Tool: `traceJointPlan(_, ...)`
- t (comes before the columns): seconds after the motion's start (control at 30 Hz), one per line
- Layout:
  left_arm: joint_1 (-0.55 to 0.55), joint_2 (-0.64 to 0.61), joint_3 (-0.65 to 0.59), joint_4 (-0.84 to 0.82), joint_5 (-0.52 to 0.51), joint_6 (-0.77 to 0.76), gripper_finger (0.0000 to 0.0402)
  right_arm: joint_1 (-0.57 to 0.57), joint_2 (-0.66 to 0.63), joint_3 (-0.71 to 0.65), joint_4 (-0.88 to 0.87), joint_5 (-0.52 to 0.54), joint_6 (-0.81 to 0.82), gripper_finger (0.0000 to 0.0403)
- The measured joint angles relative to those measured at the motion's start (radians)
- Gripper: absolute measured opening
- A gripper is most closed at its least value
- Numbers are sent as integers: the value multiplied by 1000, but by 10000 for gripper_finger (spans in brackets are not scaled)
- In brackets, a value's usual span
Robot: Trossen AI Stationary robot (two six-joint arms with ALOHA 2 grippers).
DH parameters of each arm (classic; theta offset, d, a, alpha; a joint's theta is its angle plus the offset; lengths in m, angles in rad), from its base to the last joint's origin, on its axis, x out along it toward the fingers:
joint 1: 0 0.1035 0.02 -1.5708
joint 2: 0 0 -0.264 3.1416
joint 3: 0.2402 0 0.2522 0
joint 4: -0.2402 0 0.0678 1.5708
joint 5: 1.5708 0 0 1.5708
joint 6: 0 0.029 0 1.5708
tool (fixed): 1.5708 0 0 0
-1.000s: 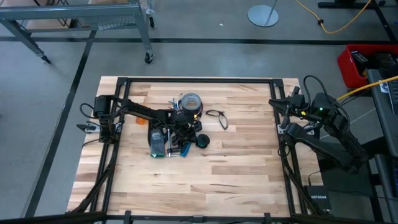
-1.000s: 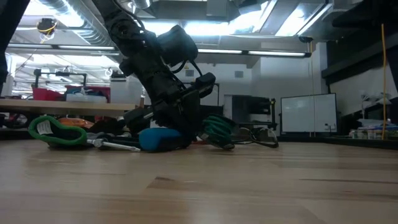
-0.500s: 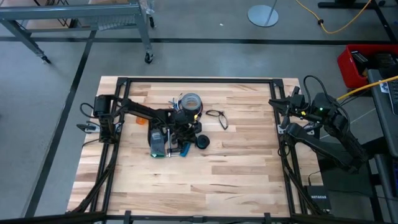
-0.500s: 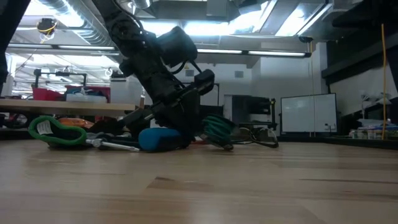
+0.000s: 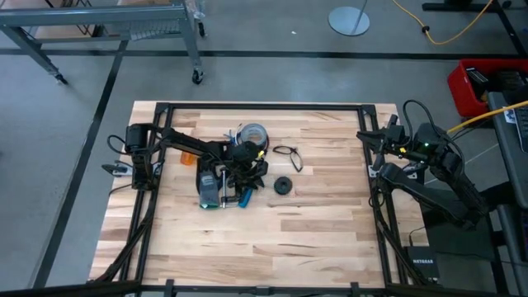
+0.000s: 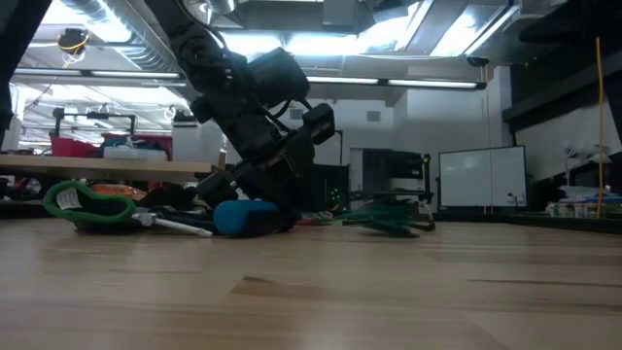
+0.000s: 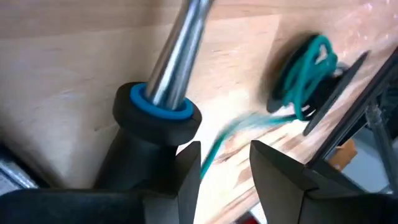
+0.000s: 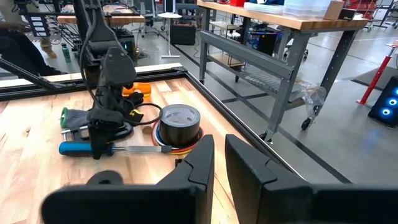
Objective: Coil cords
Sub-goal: Coil the wire in the cable spool
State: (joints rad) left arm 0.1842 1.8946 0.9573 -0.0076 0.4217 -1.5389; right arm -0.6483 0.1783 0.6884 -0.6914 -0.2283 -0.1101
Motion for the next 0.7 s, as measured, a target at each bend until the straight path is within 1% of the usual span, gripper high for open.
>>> traceJointPlan(0.1,-1,2,0,-1,42,-56,128,0,0,0,0,0,0,44)
traceJointPlan(0.17,-1,2,0,-1,72,-65,123,0,0,0,-1,0,0,44)
traceJointPlan(0.23,-4,3,-1,0,96,-48,117,0,0,0,-1,0,0,44)
traceJointPlan(0.4,-5,1,-3,11,112,22,100,0,0,0,-2,0,0,44)
traceJointPlan(0.53,-8,-3,-8,82,115,110,85,0,0,0,-2,1,0,44)
traceJointPlan(0.7,-8,-3,-8,228,114,186,68,0,0,0,-3,1,0,44)
